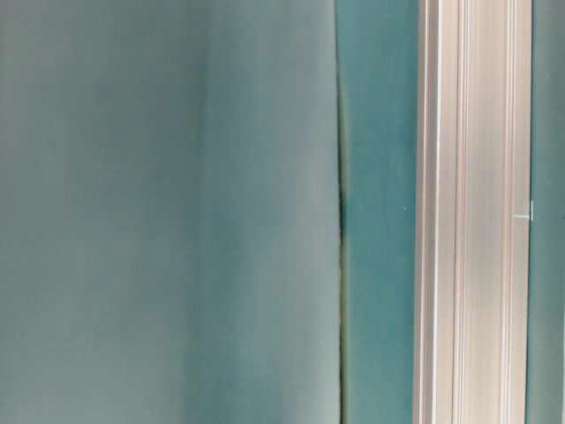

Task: Lift the metal rail with both hands and move it towards you.
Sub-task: 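Move both grippers down over the two ends of the silver rail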

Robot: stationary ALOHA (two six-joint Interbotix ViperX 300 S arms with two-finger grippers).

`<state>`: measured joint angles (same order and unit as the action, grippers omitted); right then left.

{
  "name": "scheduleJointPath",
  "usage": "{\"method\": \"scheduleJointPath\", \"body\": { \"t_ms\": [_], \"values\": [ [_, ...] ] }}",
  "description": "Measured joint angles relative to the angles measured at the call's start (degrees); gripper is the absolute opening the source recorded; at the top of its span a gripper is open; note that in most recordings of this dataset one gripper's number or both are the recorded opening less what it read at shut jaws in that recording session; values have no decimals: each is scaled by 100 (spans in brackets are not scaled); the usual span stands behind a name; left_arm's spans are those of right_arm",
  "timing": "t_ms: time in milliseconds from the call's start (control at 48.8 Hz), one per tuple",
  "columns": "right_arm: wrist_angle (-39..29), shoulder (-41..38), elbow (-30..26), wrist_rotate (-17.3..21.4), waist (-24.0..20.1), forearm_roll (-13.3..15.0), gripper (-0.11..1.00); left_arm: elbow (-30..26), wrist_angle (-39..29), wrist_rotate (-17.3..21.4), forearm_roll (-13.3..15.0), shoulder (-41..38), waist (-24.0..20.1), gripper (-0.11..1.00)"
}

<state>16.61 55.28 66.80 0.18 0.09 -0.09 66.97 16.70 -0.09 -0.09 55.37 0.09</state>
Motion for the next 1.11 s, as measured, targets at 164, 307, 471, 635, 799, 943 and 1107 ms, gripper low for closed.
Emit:
{"method": "scheduleJointPath", "body": {
  "t_ms": [164, 307, 471, 635, 799, 943, 1107],
  "values": [
    [-677, 9, -325, 255, 26, -580, 2, -580, -1037, -281, -53, -193, -88, 2],
    [-2162, -88, -773, 369, 132, -738, 2, -1151, -2180, -264, -88, -457, -141, -4],
    [-3753, -483, -1354, 650, 308, -747, 2, -1723, -3287, -281, -88, -976, -141, -4],
    [-4887, -1187, -1881, 765, 492, -747, 2, -2118, -3894, -281, -97, -1529, -141, -5],
    [-5722, -2021, -2382, 747, 519, -738, 2, -2479, -4526, -264, -97, -2136, -202, -5],
    [-6346, -2689, -2769, 712, 519, -721, 1, -2839, -5273, -255, -97, -2681, -290, -5],
    [-6882, -3252, -3208, 554, 527, -501, 1, -3340, -6108, -229, -105, -3313, -334, -5]
  ]
}}
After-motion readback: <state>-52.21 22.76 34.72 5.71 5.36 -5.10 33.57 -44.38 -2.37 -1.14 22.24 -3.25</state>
